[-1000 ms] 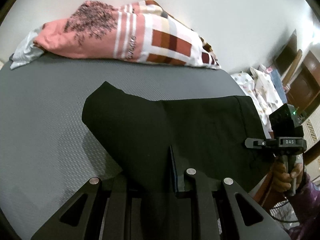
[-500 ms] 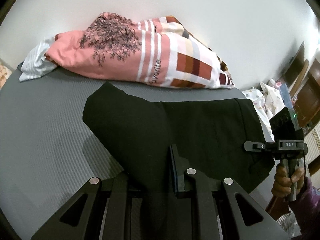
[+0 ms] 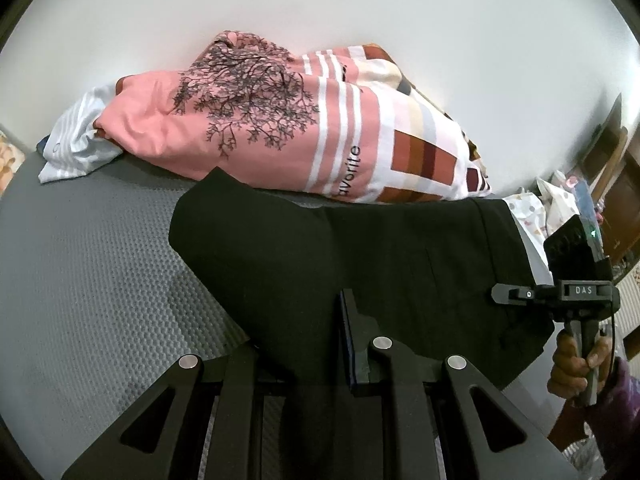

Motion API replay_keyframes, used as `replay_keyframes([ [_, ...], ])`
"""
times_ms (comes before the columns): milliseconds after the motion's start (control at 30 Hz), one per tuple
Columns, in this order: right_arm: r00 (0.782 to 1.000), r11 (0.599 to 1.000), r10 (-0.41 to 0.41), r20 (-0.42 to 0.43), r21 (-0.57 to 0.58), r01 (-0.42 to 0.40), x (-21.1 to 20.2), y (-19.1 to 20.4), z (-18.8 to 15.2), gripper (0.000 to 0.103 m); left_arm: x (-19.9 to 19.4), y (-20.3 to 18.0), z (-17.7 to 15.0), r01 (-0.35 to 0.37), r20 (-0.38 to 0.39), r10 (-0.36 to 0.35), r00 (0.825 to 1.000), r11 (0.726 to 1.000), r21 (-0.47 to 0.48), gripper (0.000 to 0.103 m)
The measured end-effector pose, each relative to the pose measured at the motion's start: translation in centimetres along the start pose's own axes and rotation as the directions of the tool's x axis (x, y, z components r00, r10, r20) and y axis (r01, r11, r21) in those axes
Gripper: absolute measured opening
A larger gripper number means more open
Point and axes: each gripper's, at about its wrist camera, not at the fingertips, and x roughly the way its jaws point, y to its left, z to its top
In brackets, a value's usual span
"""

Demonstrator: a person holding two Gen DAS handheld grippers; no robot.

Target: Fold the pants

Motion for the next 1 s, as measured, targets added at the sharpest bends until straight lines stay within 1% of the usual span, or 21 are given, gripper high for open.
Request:
replay_keyframes([
  [333,1.0,1.0,0.002,0.005,0.001,-0.002,1.0,0.3,0.4,0.019,1.0,1.4,1.7,-0.015,0.012,0.015,1.0,1.0,-0.005,0.017],
  [467,1.0,1.0,0.002,0.004,0.01,-0.002,1.1,0.1,0.9,0.019,1.5,2.2,2.0,-0.02,0.012,0.02,1.0,1.0,-0.021,0.017],
  [1000,1.0,0.999,0.004,-0.009,0.036,-0.003,1.9,-0.1,1.6,0.019,3.1,4.2,1.3,-0.041,-0.007,0.041,0.999,0.998,-0.049,0.017],
])
